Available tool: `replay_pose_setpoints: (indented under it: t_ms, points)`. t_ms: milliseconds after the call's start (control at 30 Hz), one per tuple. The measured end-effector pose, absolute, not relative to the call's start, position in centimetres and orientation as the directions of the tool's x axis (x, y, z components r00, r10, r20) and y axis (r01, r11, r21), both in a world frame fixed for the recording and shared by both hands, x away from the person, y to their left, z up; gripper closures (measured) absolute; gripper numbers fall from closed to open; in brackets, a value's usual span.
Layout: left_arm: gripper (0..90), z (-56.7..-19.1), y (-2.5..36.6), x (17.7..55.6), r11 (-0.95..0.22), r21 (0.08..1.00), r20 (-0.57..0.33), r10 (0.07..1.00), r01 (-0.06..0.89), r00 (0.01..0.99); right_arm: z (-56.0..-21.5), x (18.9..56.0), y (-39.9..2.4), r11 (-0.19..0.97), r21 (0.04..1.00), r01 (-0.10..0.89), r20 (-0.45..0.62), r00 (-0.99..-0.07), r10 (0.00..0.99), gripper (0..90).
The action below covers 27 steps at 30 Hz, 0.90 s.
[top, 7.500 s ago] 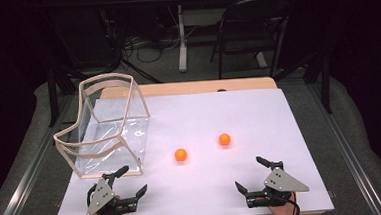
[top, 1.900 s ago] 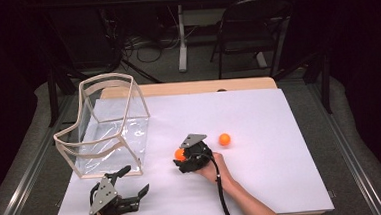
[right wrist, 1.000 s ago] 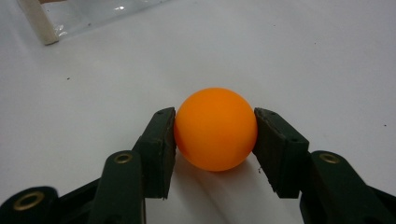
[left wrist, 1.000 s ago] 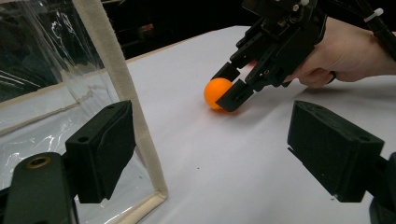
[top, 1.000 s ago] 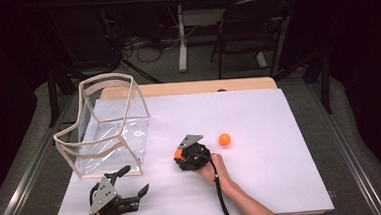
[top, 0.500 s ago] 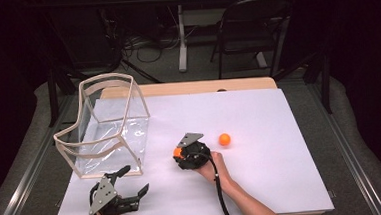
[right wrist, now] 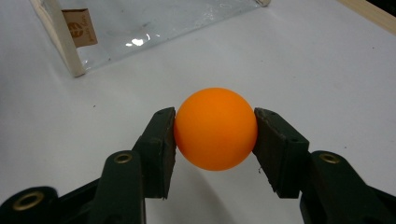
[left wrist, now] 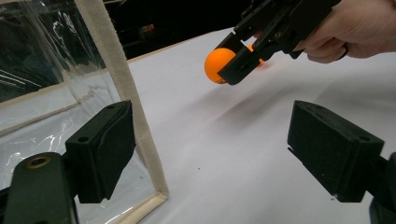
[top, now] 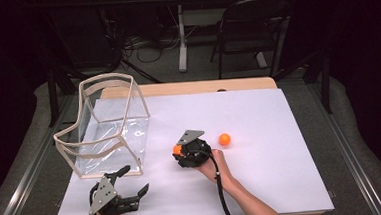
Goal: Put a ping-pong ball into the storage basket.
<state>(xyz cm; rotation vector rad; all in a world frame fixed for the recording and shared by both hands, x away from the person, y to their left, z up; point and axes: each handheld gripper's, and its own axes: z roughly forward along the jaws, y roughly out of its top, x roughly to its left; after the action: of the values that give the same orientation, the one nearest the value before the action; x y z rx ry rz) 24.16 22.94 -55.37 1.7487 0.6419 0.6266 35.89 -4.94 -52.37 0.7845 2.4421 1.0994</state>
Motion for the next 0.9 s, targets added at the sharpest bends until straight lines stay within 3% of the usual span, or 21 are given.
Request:
replay_pose_setpoints:
  t_ms: [900]
  points:
    - [15.5,-55.3,23.0,24.1,-0.238,0.965,0.091,0.697,0.109,0.711,-49.6,35.1,-5.4,0.529,0.792,0.304,-0.106,-0.785,0.61,49.8]
